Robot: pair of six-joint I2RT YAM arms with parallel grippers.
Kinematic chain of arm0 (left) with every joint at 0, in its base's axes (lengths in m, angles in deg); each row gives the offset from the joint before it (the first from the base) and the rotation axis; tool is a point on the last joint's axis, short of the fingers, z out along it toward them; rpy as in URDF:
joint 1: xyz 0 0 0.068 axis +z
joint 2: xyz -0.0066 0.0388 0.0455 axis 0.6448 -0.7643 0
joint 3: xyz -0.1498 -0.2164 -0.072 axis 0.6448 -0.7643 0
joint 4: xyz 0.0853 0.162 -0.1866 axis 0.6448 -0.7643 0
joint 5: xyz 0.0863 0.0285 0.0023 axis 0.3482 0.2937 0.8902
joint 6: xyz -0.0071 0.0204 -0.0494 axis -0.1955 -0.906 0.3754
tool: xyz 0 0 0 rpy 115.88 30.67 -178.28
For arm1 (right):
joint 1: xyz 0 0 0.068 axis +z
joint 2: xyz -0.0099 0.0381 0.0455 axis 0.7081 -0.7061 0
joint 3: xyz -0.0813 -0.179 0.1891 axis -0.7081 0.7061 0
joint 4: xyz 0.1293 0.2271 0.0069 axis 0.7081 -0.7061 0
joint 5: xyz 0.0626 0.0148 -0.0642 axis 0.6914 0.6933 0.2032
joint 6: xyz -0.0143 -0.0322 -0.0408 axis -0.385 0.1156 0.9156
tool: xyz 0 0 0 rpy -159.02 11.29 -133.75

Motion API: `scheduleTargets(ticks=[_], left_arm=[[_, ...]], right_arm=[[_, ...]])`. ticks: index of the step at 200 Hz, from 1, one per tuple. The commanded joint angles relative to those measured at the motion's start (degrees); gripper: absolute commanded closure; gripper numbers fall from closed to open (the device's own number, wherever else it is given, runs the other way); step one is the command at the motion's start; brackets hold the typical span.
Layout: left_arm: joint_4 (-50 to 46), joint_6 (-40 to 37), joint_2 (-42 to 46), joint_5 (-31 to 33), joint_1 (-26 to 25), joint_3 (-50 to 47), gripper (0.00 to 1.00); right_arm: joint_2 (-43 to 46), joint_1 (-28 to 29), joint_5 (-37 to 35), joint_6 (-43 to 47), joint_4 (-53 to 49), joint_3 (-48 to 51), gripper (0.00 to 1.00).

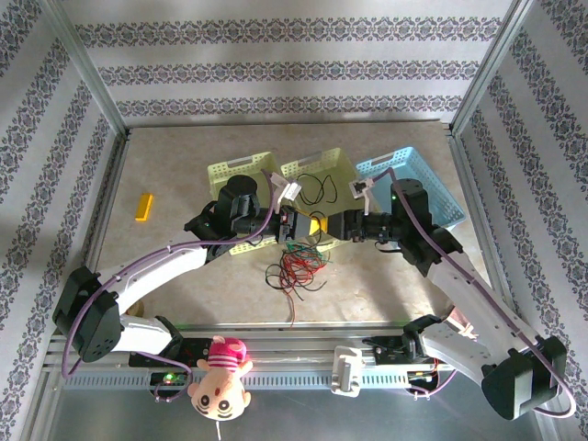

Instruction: Untangle the cables

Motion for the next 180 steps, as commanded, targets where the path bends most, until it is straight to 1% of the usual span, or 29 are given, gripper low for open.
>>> scheduleTargets(ticks=[1,15,26,34,40,51,55,71,87,94,109,122,134,141,180], left_arm=[[0.92,-1.04,0.17,-1.79,-0.42,0.96,1.00],[0.85,-0.99,0.19,-1.86,-0.46,0.81,1.00],[0.62,-1.08,0.32,-1.76,-0.47,0.57,1.00],[0.45,-1.26,0.57,-1.56,-0.48,0.40,1.00],[0.39,-1.38,0.90,-1.26,-0.46,0.03,1.00],[0.69,-1.51,1.60,-0.51,-0.42,-0.82,0.88],[0.89,-1.45,1.88,-0.36,-0.33,-1.15,0.82],[2.03,-0.56,2.53,-0.06,0.04,-2.10,0.71],[2.85,0.33,2.62,-0.11,0.29,-2.69,0.71],[2.86,0.36,2.54,-0.15,0.33,-2.76,0.72],[2.92,0.37,2.16,-0.27,0.41,-2.77,0.84],[3.47,0.59,1.74,-0.22,0.42,-2.81,0.92],[4.27,0.90,1.19,-0.13,0.42,-2.73,0.94],[4.83,1.07,0.86,-0.16,0.42,-2.75,0.91],[5.60,1.20,0.35,0.19,0.42,-1.91,0.63]], right_arm=[[-2.12,1.78,-0.38,0.76,1.48,-1.12,0.62],[-3.10,2.25,-0.98,0.81,2.10,-1.67,0.77],[-3.23,2.35,-1.87,0.93,2.33,-2.06,0.87],[-2.87,2.26,-2.86,1.15,2.33,-2.25,0.92],[-2.36,2.18,-3.95,1.21,2.28,-2.26,0.94],[-1.30,1.72,-5.33,1.41,2.32,-2.09,0.97],[-0.91,1.38,-5.62,1.30,2.33,-2.04,0.98],[0.41,-0.34,-6.19,0.45,2.81,-1.49,1.00],[1.52,-2.44,-5.85,-1.18,4.01,-0.54,1.00],[2.06,-3.30,-5.59,-2.10,4.86,0.07,1.00],[3.05,-4.95,-4.82,-4.18,7.20,1.18,1.00],[3.53,-5.94,-3.77,-5.54,8.76,1.82,1.00],[3.70,-6.33,-3.17,-6.04,9.25,2.04,1.00],[3.71,-6.34,-2.99,-6.13,9.32,2.05,1.00],[4.07,-6.79,-2.41,-6.62,9.67,2.40,1.00]])
